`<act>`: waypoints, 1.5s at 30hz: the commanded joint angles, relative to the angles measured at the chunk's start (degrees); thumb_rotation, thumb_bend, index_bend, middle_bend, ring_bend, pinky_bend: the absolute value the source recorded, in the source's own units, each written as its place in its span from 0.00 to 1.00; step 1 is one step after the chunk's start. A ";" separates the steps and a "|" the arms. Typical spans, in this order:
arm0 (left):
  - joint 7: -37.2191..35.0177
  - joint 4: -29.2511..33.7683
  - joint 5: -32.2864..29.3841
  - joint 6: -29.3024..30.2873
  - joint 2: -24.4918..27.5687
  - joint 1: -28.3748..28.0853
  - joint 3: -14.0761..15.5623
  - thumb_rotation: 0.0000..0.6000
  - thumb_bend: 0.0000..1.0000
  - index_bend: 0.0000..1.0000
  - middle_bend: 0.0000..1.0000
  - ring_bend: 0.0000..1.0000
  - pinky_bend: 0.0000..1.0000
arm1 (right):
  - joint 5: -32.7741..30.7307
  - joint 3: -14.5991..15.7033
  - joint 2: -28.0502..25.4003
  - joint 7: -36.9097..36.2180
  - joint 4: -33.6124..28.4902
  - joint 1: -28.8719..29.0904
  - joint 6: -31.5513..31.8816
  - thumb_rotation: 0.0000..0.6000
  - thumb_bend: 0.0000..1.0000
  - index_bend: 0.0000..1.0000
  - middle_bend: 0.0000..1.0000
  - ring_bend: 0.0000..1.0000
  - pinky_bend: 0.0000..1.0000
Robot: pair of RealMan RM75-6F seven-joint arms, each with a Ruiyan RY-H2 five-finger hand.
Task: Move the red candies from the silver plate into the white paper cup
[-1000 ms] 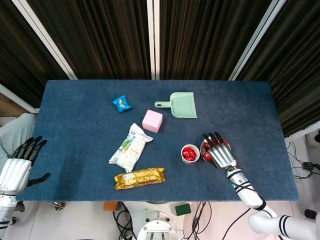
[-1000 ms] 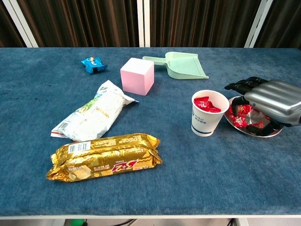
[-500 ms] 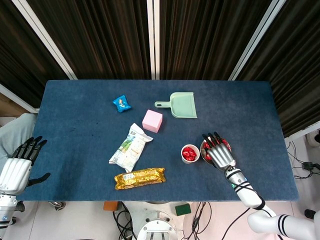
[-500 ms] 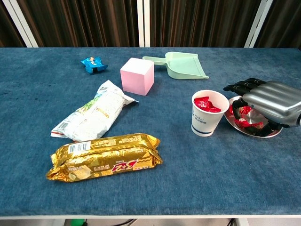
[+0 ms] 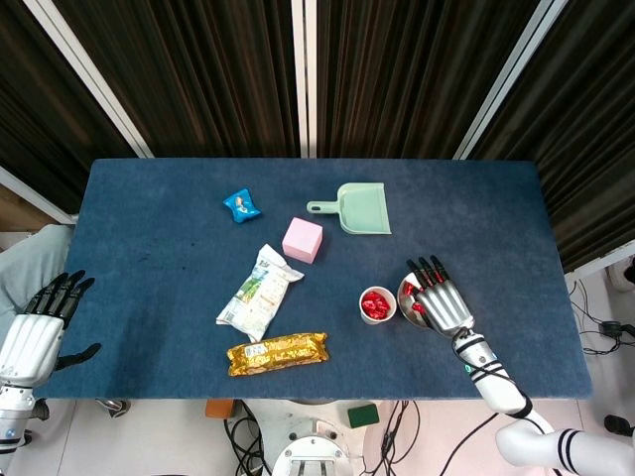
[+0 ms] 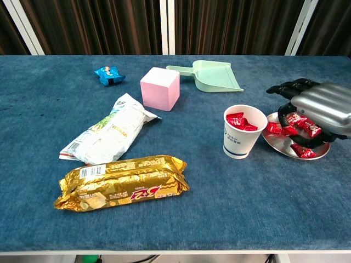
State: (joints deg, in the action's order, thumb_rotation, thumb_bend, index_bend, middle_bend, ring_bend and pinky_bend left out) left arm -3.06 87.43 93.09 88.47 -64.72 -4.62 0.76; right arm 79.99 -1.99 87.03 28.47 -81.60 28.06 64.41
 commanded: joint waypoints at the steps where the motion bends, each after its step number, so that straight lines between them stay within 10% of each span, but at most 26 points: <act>1: 0.02 0.02 0.00 -0.12 0.00 -0.07 0.01 1.00 0.09 0.11 0.07 0.04 0.18 | 2.68 -1.11 -2.03 -1.84 -3.17 -0.29 3.25 1.00 0.48 0.61 0.02 0.00 0.00; 11: 0.37 0.21 0.32 0.11 -0.03 0.01 0.14 1.00 0.09 0.11 0.07 0.04 0.18 | 5.93 -3.11 -2.30 -1.68 -8.09 1.81 4.19 1.00 0.46 0.60 0.03 0.00 0.00; 19: -0.28 -0.15 0.05 0.01 0.08 -0.02 0.04 1.00 0.09 0.11 0.07 0.04 0.18 | 5.85 -2.73 -0.08 -1.09 -7.60 3.06 2.04 1.00 0.31 0.13 0.00 0.00 0.00; 24: -0.58 -0.28 0.06 0.24 0.15 0.07 0.00 1.00 0.09 0.11 0.07 0.04 0.18 | 6.87 -2.59 -0.24 -2.39 -7.28 2.77 3.23 1.00 0.29 0.00 0.00 0.00 0.00; 45: 0.77 0.33 0.41 0.03 -0.11 0.02 0.22 1.00 0.09 0.11 0.07 0.04 0.18 | -1.99 -2.07 -2.46 -0.60 -2.64 -0.68 0.90 1.00 0.32 0.26 0.00 0.00 0.00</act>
State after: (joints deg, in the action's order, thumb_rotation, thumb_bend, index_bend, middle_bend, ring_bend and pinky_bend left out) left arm -2.30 87.76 93.50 88.50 -64.82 -4.60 0.98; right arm 79.15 -3.96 83.92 26.95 -84.97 27.31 66.33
